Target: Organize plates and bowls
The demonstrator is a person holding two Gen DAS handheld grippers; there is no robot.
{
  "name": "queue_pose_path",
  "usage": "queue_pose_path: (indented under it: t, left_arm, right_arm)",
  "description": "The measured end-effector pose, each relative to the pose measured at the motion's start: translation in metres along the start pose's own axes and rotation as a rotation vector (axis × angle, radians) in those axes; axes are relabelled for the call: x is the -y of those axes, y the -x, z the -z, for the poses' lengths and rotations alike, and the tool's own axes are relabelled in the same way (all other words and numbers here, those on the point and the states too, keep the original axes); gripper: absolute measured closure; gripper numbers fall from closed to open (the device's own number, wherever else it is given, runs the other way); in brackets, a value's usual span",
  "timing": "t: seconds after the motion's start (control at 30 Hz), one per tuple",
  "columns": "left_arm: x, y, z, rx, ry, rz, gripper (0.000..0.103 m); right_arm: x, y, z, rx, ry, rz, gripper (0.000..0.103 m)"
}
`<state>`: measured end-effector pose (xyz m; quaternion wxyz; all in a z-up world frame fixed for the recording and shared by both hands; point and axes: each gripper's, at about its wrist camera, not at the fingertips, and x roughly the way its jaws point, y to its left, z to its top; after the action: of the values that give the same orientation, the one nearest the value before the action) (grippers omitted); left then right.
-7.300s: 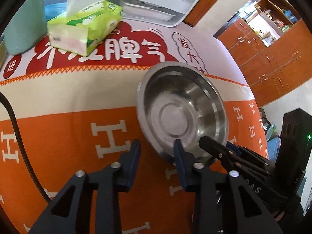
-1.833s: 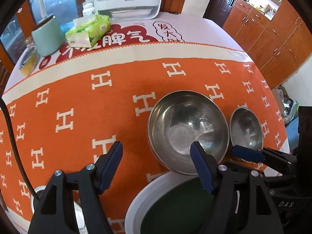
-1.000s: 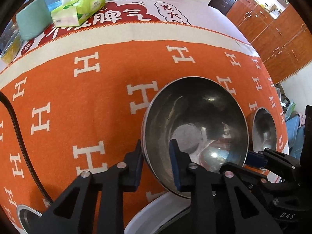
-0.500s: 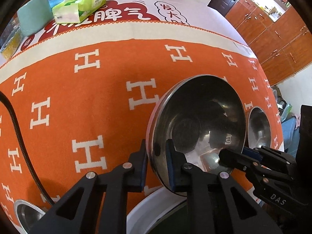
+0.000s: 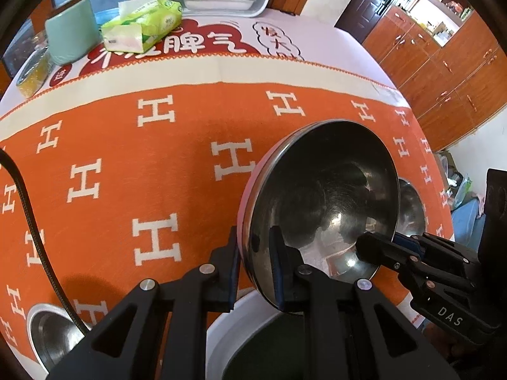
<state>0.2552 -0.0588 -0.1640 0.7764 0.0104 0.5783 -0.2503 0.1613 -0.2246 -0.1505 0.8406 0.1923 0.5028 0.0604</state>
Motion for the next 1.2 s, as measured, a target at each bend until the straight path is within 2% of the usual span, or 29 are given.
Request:
queue_pose_path:
  t: [0.33, 0.57, 0.87, 1.2]
  left_arm:
    - [-0.005, 0.032, 0.017, 0.083, 0.033, 0.008, 0.088]
    - [-0.012, 0.057, 0.041, 0.134, 0.057, 0.000, 0.088]
    - [-0.028, 0.082, 0.075, 0.166, 0.078, -0.026, 0.088]
    - [-0.065, 0.109, 0.107, 0.184, 0.085, -0.081, 0.087]
  right_arm:
    - [-0.025, 0.020, 0.007, 0.046, 0.084, -0.001, 0.086]
    - [-0.045, 0.032, 0.017, 0.070, 0.145, -0.014, 0.085]
    - [-0.079, 0.040, 0.029, 0.092, 0.217, -0.045, 0.086]
    - [-0.122, 0.025, 0.040, 0.094, 0.258, -0.095, 0.085]
